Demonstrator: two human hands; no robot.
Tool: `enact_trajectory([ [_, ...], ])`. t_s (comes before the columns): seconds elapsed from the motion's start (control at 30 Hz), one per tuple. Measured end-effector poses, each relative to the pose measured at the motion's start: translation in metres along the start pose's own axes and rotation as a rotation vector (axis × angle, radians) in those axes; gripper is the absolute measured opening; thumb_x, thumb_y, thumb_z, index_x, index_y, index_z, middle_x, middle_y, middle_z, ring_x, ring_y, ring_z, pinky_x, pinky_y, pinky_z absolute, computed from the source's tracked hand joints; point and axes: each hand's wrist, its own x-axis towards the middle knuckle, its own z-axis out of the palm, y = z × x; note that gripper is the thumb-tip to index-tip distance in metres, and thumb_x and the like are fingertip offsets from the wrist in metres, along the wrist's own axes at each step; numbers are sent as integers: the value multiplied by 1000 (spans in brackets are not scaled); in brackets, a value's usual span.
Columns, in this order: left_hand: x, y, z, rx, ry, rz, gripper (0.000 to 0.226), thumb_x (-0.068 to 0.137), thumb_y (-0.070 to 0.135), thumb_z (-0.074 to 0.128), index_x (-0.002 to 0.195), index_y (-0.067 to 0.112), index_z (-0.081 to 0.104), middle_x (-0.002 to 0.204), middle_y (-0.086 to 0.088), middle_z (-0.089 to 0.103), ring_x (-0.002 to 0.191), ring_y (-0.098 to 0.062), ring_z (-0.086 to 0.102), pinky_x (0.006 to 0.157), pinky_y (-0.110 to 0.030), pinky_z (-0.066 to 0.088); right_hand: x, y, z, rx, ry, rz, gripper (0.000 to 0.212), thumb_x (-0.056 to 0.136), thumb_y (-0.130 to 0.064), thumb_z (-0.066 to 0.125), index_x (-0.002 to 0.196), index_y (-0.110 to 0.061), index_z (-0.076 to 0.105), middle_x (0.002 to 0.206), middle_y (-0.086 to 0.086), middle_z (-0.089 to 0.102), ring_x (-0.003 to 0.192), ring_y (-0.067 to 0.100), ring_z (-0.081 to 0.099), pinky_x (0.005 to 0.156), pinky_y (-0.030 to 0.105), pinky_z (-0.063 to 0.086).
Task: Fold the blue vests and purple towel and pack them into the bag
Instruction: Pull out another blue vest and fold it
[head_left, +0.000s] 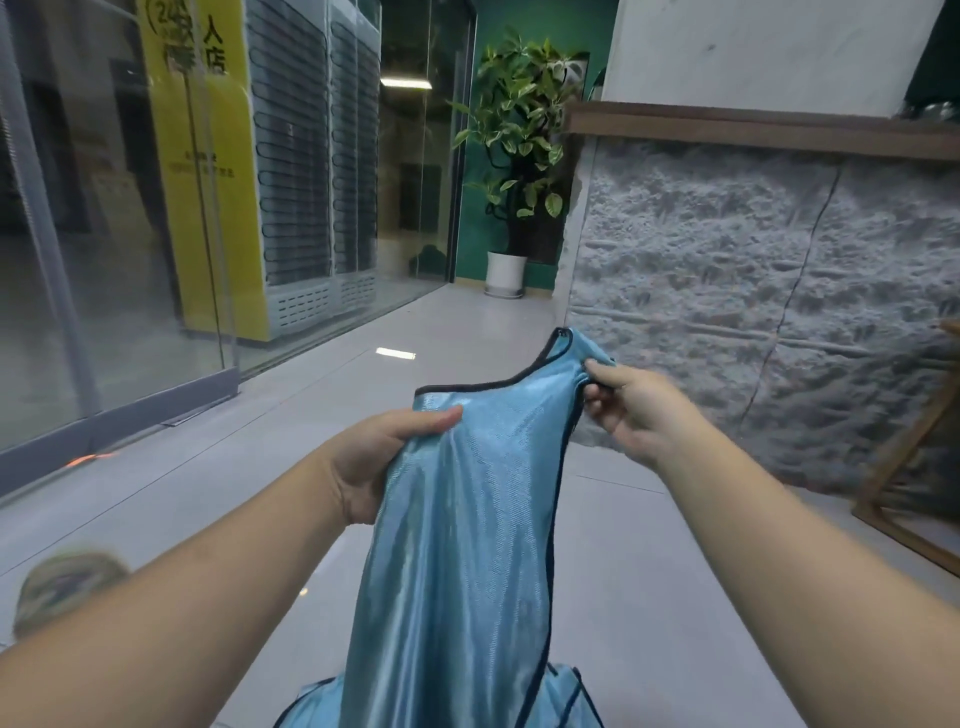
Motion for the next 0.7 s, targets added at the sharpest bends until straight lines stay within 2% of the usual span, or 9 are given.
enact_trajectory([
  [0.1, 6, -4, 0, -71, 72, 42, 43, 71, 36, 86, 94, 1, 82, 96, -17, 77, 79, -28, 77, 80, -43, 63, 4, 28, -5, 48, 28, 69, 9, 100, -5, 64, 91, -6, 64, 69, 4, 59, 43, 6, 51, 42, 16, 45],
  [0.17, 8, -5, -2, -96, 127, 69, 40, 83, 37, 75, 99, 1, 81, 102, -18, 77, 85, -30, 77, 84, -45, 61, 0, 46, -8, 57, 21, 120, 11, 101, -14, 66, 93, -7, 64, 68, 2, 57, 45, 8, 50, 45, 18, 44],
  [0.23, 10, -4, -1, -132, 162, 103, 44, 86, 41, 70, 102, 2, 81, 106, -18, 76, 89, -31, 76, 83, -45, 63, -10, 64, -10, 46, -51, 219, 29, 103, -34, 64, 107, -5, 67, 78, 5, 70, 60, 15, 63, 61, 26, 52],
  [0.27, 11, -3, 1, -152, 175, 125, 46, 86, 44, 66, 100, 3, 82, 104, -17, 76, 89, -31, 76, 80, -43, 65, -16, 71, -10, 8, -111, 293, 44, 103, -45, 60, 118, -4, 67, 94, 10, 76, 77, 20, 73, 75, 32, 56],
  [0.33, 13, 0, 4, -196, 192, 164, 49, 87, 47, 63, 99, 4, 82, 103, -16, 76, 90, -31, 76, 77, -41, 64, -31, 82, -9, -132, -264, 398, 60, 102, -61, 53, 130, -12, 70, 123, 10, 76, 110, 25, 74, 95, 42, 55],
  [0.43, 18, 5, 8, -268, 231, 229, 52, 91, 50, 62, 106, 5, 81, 112, -18, 75, 100, -33, 75, 87, -46, 60, -56, 83, 2, -215, -352, 429, 60, 95, -67, 59, 126, -18, 76, 129, 7, 74, 112, 25, 72, 103, 42, 54],
  [0.53, 21, 10, 7, -327, 300, 263, 51, 100, 49, 56, 113, 4, 76, 114, -18, 74, 103, -34, 74, 96, -50, 54, -69, 83, 3, -93, -366, 449, 91, 82, -93, 42, 129, -22, 75, 132, 9, 72, 122, 29, 68, 113, 46, 47],
  [0.63, 23, 15, 5, -377, 364, 266, 53, 103, 47, 55, 127, 2, 67, 120, -20, 73, 106, -37, 73, 95, -52, 55, -68, 83, -5, -26, -392, 465, 115, 69, -102, 30, 135, -19, 71, 139, 13, 67, 130, 34, 63, 119, 50, 41],
  [0.7, 23, 17, 5, -404, 408, 247, 51, 103, 45, 56, 124, 0, 66, 116, -22, 74, 98, -37, 76, 90, -52, 56, -68, 85, -9, -57, -449, 452, 111, 70, -98, 44, 138, -14, 68, 142, 15, 65, 133, 35, 61, 120, 50, 38],
])
